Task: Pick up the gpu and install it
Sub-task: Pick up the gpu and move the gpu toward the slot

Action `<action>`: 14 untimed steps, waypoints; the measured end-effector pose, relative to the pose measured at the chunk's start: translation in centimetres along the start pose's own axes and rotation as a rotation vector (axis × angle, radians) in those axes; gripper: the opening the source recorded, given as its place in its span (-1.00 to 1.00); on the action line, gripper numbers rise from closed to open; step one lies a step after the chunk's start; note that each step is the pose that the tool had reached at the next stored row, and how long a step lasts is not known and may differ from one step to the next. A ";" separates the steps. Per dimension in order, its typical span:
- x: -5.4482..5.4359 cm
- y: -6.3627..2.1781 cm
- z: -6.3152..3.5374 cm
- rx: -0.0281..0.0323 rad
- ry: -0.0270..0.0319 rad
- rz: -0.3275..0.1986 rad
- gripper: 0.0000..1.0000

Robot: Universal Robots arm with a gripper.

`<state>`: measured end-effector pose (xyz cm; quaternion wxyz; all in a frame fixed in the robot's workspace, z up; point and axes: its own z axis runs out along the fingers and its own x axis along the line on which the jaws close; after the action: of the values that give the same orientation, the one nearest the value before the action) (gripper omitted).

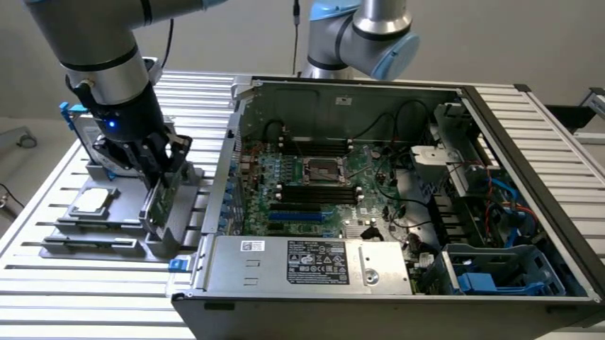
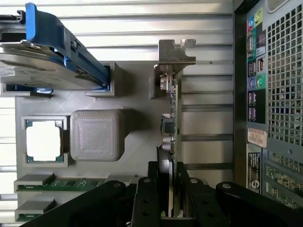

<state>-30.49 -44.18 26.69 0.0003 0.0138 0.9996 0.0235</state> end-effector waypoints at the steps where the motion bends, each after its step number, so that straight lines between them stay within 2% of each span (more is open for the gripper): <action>1: 0.0 0.02 -0.45 0.0000 0.0002 0.000 -0.47; 9: -0.2 0.19 -4.08 0.0000 0.0006 0.000 -0.47; 14: -1.0 0.30 -6.38 0.0000 0.0036 0.000 -0.47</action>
<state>-29.44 -44.20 33.08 -0.0015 0.0137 0.9996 0.0235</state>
